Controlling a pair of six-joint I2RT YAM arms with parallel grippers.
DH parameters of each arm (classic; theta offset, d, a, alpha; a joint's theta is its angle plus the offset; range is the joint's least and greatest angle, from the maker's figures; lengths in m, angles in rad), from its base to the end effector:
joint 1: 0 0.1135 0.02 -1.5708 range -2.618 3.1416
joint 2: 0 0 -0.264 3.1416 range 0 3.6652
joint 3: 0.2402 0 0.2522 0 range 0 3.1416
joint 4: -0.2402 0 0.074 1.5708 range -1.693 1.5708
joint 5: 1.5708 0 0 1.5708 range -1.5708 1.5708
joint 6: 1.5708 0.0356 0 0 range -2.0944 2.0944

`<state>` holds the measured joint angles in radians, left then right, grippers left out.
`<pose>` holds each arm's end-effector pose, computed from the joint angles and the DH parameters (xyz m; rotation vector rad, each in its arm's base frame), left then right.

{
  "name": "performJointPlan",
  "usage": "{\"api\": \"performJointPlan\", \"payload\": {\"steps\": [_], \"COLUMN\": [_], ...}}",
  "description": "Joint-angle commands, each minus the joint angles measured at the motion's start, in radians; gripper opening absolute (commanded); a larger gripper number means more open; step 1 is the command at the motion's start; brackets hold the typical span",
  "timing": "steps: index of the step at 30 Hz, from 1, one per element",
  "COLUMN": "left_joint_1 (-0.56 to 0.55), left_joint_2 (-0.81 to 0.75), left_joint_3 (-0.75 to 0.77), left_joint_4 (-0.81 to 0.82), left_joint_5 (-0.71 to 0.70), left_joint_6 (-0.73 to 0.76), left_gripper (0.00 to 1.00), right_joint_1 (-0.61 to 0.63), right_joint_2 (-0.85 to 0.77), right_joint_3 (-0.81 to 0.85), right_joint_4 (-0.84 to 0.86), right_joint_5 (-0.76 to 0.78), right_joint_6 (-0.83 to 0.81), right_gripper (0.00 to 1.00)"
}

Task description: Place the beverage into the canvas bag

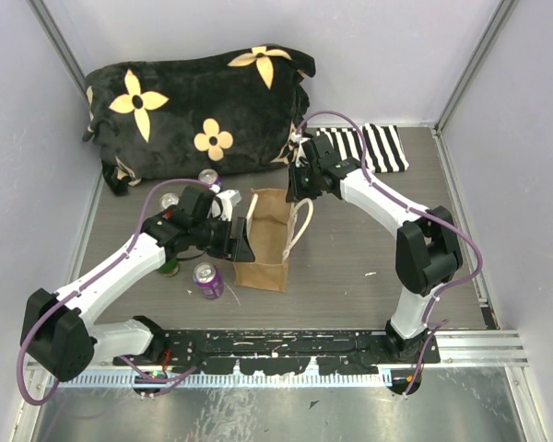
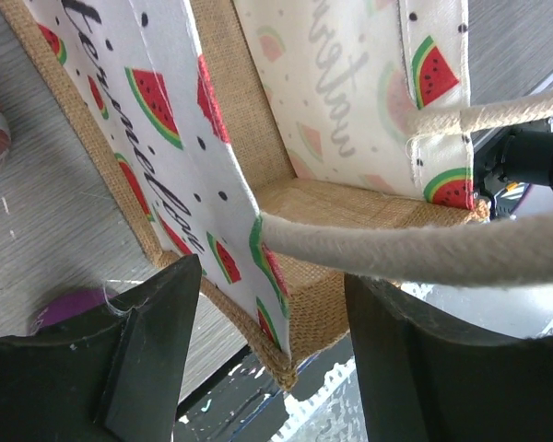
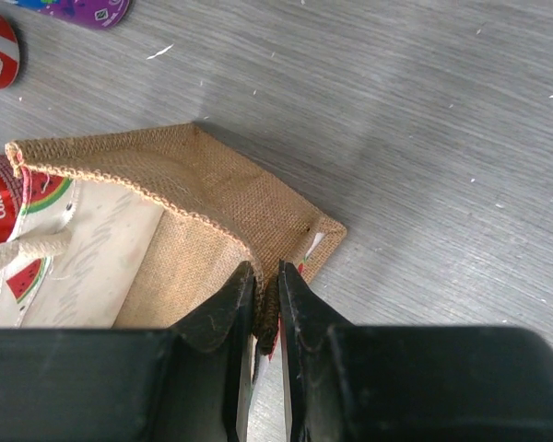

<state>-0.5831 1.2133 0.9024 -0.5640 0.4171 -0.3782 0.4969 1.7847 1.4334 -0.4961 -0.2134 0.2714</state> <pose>0.1987 -0.1483 0.2612 0.4578 2.5294 -0.9107 0.3469 0.1967 0.2620 -0.3792 2.4553 0.5985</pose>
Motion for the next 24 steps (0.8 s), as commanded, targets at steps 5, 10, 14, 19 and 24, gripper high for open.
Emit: {"api": "performJointPlan", "payload": {"steps": [5, 10, 14, 19, 24], "left_joint_1": [0.003, 0.003, 0.004, -0.001, -0.029], "left_joint_2": [0.006, 0.018, 0.020, 0.014, 0.002], "left_joint_3": [-0.024, -0.026, -0.029, -0.027, -0.021], "left_joint_4": [0.065, 0.087, 0.094, 0.098, 0.094], "left_joint_5": [0.045, 0.053, 0.075, 0.113, 0.156], "left_joint_6": [-0.030, -0.041, -0.044, -0.042, -0.024], "left_gripper": [0.70, 0.71, 0.71, 0.70, 0.69], "right_joint_1": [0.003, 0.004, 0.012, 0.025, 0.043], "right_joint_2": [-0.001, 0.006, 0.019, 0.041, 0.052], "right_joint_3": [0.095, 0.095, 0.102, 0.121, 0.130], "right_joint_4": [-0.042, -0.043, -0.036, -0.032, -0.039], "right_joint_5": [0.092, 0.080, 0.066, 0.042, 0.035], "right_joint_6": [-0.056, -0.060, -0.066, -0.069, -0.070], "right_gripper": [0.23, 0.34, 0.36, 0.36, 0.36]}}
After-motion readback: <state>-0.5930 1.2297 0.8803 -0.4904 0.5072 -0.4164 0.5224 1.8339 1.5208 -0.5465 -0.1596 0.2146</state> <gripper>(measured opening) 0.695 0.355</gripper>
